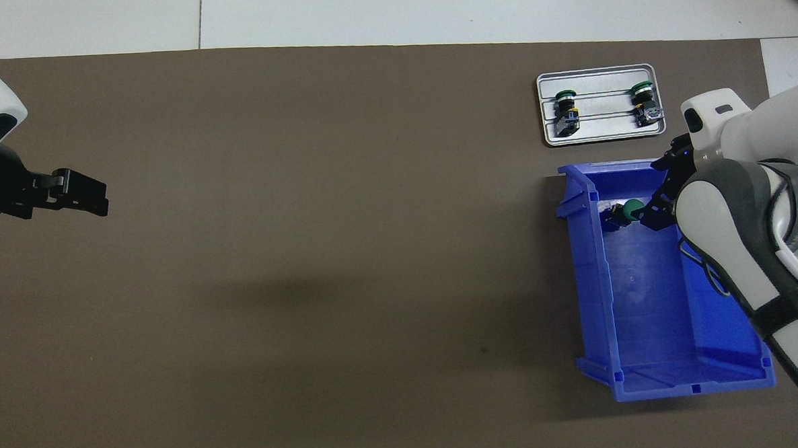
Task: Place and press button with both arms
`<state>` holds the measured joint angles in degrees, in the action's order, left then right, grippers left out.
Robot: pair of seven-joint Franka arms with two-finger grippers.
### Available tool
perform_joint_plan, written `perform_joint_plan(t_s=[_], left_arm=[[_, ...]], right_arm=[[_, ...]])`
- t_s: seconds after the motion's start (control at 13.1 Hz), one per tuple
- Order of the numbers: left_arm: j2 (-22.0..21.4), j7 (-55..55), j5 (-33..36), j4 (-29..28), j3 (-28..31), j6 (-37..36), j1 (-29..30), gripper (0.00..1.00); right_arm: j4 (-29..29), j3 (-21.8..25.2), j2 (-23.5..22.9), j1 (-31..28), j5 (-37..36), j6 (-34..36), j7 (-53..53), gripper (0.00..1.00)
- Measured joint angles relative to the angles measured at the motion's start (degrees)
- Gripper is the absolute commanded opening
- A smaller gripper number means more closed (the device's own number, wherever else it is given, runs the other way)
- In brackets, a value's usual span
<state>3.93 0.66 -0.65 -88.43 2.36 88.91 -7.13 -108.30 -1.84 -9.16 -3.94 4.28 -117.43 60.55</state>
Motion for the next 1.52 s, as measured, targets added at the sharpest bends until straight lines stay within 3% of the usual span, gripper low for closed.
perform_joint_plan(t_s=[0.23,0.84,1.3,1.52], left_arm=[[0.00,0.00,0.00,0.00,0.00,0.00,0.00,1.00],[0.00,0.00,0.00,0.00,0.00,0.00,0.00,1.00],[0.00,0.00,0.00,0.00,0.00,0.00,0.00,1.00],[0.00,0.00,0.00,0.00,0.00,0.00,0.00,1.00]], right_arm=[[2.28,-0.06,2.00,1.97,-0.10,0.32,-12.00,1.00],[4.44,-0.05,8.79,5.74,-3.16,2.82,-56.41,1.00],[16.81,0.07,9.41,5.04,-5.39,17.19,-64.51,1.00],[19.25,0.17,9.50,4.82,-5.39,22.90,-64.57,1.00]])
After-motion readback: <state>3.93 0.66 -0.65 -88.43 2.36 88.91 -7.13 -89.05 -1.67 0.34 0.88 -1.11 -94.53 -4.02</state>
